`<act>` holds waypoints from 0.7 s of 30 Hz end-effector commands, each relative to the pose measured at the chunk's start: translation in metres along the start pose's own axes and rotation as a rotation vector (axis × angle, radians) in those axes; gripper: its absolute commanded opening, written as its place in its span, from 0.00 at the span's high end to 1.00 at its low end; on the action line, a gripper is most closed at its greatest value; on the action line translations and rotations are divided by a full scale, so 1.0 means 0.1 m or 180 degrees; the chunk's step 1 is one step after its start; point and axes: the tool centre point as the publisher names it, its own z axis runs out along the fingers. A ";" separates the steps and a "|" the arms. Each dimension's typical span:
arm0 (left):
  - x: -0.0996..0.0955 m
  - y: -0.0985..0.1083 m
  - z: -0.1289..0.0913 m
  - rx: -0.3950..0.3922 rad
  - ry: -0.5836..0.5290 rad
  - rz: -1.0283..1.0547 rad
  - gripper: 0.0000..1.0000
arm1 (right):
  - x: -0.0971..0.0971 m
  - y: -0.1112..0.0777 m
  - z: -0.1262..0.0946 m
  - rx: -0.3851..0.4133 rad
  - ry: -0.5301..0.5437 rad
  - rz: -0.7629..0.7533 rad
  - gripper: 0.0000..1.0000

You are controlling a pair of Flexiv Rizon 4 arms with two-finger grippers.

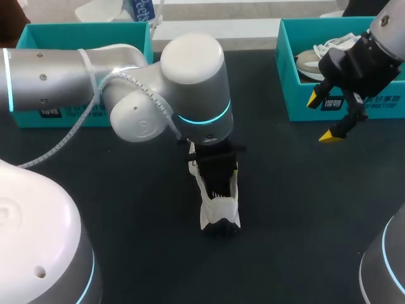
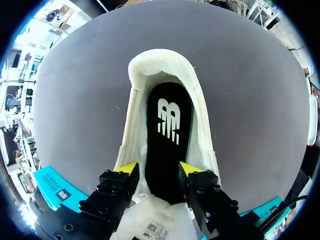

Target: Take the shoe out of the shoebox, open the shoe tongue, remove and reinsert the insole, then place the shoe into the shoebox

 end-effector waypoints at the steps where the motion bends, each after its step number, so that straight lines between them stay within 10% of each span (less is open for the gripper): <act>1: 0.00 0.01 -0.06 -0.0012 0.0044 -0.0014 0.00 | -0.01 0.00 0.01 0.0009 0.0003 0.0002 0.00; 21: 0.06 0.19 -0.25 0.0028 0.0170 0.0020 0.00 | -0.01 0.00 0.01 0.0009 0.0003 0.0002 0.00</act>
